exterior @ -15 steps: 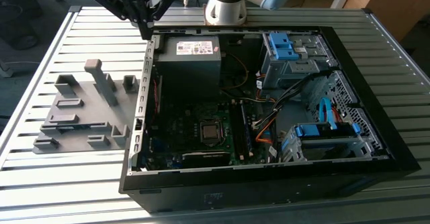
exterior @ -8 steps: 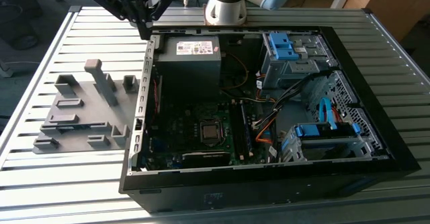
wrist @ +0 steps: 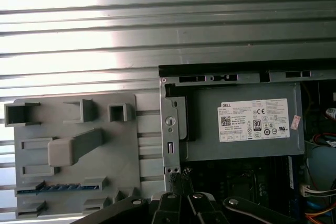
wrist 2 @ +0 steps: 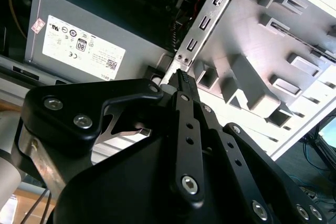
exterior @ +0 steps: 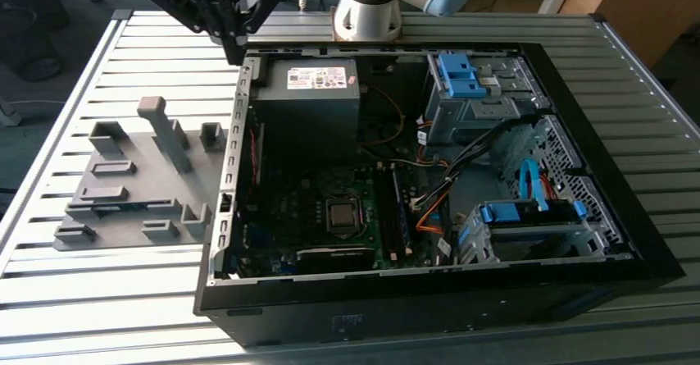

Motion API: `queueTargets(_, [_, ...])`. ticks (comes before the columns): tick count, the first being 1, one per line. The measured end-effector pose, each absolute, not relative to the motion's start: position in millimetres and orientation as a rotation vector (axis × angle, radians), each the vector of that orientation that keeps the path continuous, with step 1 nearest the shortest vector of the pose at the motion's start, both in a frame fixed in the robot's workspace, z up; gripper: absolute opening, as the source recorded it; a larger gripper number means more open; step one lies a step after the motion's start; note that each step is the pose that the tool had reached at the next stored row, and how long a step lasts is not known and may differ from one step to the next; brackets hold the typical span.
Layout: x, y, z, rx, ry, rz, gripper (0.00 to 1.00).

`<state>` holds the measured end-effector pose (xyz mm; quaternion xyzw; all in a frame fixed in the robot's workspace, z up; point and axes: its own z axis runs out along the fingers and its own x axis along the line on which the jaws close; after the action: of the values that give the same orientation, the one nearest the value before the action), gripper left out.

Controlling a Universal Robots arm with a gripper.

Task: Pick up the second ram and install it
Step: 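Reach for the second ram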

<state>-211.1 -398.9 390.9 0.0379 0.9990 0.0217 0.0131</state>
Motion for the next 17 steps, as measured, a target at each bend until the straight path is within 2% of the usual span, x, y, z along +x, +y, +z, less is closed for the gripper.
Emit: queueTargets(17, [-214.5,-399.0,390.9,0.118,3.113,0.068,0.11])
